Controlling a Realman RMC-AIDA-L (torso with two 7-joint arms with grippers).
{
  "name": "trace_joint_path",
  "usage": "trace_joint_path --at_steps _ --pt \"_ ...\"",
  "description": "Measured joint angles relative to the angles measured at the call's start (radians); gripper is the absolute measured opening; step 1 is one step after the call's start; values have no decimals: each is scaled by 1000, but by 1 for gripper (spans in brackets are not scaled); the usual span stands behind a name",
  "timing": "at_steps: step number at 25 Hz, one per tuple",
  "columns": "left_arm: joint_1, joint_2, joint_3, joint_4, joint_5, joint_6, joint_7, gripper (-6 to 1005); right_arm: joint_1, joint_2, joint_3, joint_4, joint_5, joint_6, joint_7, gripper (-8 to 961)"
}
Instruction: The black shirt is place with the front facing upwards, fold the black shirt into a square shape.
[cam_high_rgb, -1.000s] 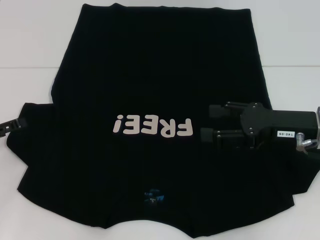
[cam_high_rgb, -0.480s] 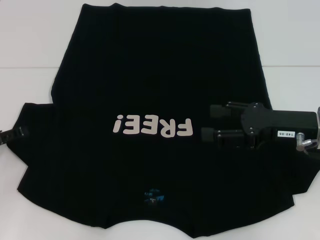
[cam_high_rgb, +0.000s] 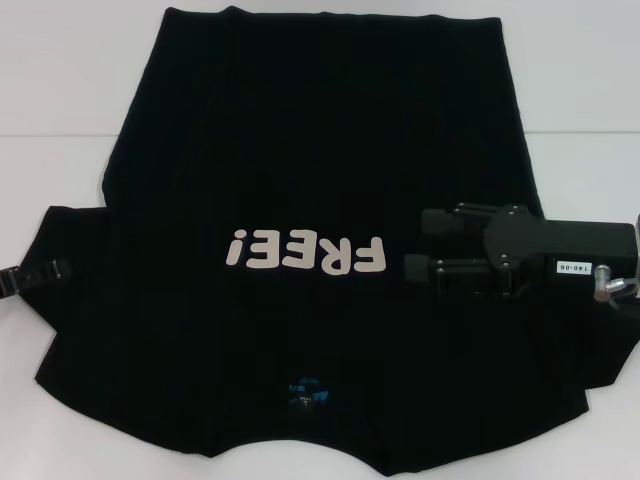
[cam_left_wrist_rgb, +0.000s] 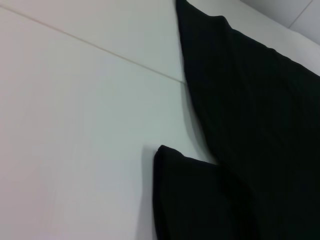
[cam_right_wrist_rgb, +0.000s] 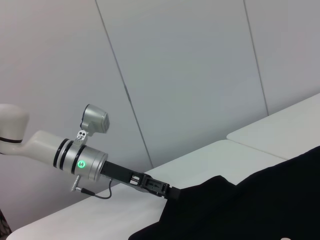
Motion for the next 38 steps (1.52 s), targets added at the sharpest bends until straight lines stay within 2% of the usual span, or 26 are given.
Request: trace_joint_path --at_steps 10,19,29,35,38 --pt "-1 1 0 7 -1 14 -5 893 -2 0 4 0 0 0 0 875" --pt "-2 1 12 28 -1 12 -13 728 -2 0 5 0 0 -1 0 872" --pt "-6 0 24 31 1 5 -14 246 -3 0 15 0 1 -4 0 868" --pt "-12 -1 25 47 21 4 -16 28 -5 1 17 0 2 -2 -1 866" --pt "-13 -1 25 64 22 1 -17 24 -4 3 20 6 2 2 -4 865"
